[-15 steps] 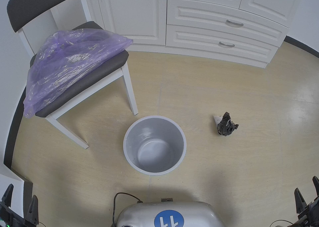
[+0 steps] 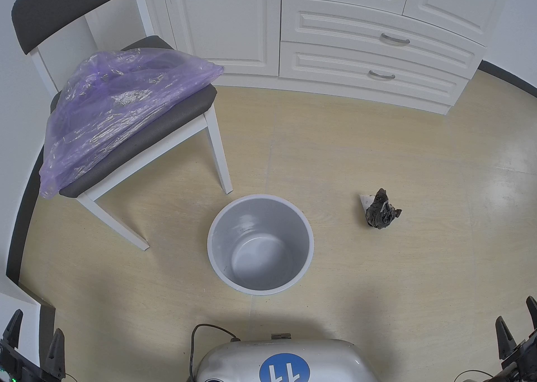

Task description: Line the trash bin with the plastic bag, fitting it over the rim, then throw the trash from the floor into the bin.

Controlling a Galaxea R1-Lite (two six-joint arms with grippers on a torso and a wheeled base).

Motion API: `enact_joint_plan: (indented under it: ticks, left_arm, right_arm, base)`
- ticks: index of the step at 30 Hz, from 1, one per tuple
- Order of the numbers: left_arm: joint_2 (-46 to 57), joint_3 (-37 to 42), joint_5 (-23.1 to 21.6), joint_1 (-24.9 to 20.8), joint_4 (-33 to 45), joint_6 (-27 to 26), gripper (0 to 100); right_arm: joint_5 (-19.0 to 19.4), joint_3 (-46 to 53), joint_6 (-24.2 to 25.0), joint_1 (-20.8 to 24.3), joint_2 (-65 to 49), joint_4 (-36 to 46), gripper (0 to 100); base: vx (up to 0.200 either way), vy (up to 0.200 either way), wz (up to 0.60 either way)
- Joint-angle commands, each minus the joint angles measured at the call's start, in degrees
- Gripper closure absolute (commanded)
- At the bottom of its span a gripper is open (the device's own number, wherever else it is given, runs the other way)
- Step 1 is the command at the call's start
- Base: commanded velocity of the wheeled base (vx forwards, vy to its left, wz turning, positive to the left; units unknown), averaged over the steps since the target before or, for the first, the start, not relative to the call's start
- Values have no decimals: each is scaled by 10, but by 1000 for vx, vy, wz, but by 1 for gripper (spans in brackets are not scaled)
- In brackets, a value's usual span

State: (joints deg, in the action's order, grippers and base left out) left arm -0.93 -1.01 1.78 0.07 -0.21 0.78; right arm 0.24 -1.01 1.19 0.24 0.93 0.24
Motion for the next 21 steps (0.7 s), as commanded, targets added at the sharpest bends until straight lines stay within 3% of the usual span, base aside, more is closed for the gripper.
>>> enact_joint_plan:
  ticks: [1,13,21]
  left_arm:
    - [9,10,0,0,0,2,0]
    - [9,10,-21,-1,0,-14,0]
    - [9,10,-18,-1,1,6,0]
  right_arm:
    - [0,10,-1,-1,-9,0,0]
    - [6,10,-42,-2,-9,1,0]
    - [0,10,3,0,-9,-1,0]
  base:
    - [0,0,0]
    - [0,0,0]
    - [0,0,0]
